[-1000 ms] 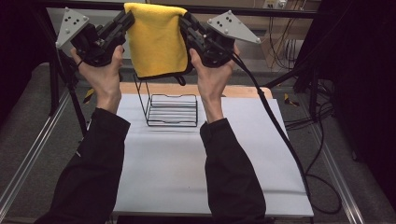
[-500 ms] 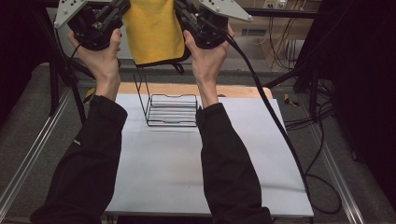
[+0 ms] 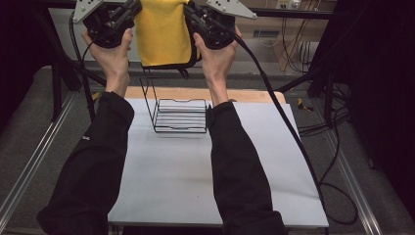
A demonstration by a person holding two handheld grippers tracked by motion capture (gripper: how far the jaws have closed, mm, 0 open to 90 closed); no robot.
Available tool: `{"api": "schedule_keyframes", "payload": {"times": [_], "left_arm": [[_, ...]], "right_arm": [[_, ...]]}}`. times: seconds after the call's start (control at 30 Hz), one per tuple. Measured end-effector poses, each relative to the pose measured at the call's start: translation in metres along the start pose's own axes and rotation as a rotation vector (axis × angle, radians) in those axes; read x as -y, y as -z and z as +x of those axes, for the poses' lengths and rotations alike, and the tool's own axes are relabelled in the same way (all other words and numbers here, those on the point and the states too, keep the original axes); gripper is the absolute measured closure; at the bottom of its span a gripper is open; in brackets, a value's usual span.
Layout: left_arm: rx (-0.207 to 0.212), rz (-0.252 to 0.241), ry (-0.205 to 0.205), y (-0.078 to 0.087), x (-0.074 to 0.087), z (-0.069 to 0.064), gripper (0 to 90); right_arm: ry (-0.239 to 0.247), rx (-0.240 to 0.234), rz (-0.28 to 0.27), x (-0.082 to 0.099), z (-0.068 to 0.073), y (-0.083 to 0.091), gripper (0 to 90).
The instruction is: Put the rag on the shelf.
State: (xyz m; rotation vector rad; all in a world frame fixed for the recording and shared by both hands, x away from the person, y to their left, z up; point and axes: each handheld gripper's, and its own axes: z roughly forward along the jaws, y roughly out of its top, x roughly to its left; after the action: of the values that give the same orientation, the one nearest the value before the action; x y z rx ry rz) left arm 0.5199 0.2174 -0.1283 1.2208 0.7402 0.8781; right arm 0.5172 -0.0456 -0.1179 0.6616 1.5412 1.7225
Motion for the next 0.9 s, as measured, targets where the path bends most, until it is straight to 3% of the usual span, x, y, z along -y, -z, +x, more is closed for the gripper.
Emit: {"api": "schedule_keyframes", "payload": {"times": [0.3, 0.67, 0.9], "left_arm": [[0.032, 0.05, 0.048, -0.01, 0.028, 0.01, 83.0], [0.057, 0.128, 0.009, 0.0, 0.059, 0.009, 83.0], [0.071, 0.146, -0.003, 0.011, 0.072, 0.01, 82.9]], "right_arm": [[-0.028, 0.007, 0.055, 0.028, -0.009, -0.006, 80.2], [-0.043, -0.012, 0.128, 0.061, -0.014, 0.002, 80.0], [-0.045, -0.023, 0.156, 0.071, -0.011, 0.005, 79.9]]}}
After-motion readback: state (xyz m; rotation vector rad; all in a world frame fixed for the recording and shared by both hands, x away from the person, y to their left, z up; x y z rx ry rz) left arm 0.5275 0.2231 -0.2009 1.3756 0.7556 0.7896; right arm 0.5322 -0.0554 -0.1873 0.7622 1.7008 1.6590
